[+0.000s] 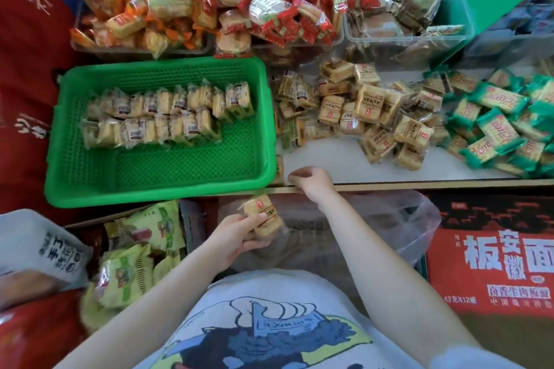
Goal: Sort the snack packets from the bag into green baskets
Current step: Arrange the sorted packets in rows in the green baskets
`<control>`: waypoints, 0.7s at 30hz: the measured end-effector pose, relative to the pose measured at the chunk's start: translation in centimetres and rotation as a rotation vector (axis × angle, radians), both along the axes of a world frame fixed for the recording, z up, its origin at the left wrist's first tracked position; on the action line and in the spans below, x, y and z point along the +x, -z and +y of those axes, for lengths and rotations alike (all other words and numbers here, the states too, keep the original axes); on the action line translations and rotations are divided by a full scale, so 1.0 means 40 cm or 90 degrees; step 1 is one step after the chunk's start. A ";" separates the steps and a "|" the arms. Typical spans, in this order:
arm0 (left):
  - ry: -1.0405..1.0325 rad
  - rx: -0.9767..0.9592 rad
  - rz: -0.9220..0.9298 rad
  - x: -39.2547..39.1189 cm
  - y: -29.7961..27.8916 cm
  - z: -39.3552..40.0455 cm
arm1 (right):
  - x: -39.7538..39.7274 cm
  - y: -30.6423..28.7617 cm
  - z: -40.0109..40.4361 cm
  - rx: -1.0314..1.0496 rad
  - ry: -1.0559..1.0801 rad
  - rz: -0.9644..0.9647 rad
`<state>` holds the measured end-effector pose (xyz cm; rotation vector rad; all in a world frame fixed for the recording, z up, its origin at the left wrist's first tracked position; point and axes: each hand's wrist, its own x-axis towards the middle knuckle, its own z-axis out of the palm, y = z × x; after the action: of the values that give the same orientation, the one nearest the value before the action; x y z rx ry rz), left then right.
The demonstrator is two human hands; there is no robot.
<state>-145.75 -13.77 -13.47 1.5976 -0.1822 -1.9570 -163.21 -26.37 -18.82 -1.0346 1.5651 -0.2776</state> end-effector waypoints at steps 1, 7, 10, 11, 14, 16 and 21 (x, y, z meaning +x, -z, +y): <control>-0.005 0.001 0.002 0.006 0.005 0.009 | 0.014 0.009 -0.002 -0.018 -0.034 0.046; -0.039 -0.009 0.015 0.024 0.022 0.045 | 0.051 0.035 0.005 -0.059 -0.201 0.202; -0.042 -0.013 0.025 0.026 0.016 0.054 | 0.051 0.025 0.015 -0.086 -0.149 0.196; -0.034 -0.016 0.022 0.026 0.010 0.058 | 0.046 0.020 0.019 -0.097 -0.121 0.176; 0.000 -0.029 0.009 0.026 -0.004 0.063 | 0.009 -0.007 0.038 -0.118 -0.053 0.112; 0.015 -0.040 0.012 0.019 -0.013 0.059 | -0.031 -0.036 0.060 -0.129 0.009 0.071; 0.055 -0.010 0.064 -0.043 -0.052 0.021 | -0.123 -0.153 0.144 -0.161 0.118 -0.053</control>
<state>-147.46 -12.93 -11.41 1.4999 -0.2294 -2.0912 -168.14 -20.62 -12.72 -1.0573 1.5798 -0.6523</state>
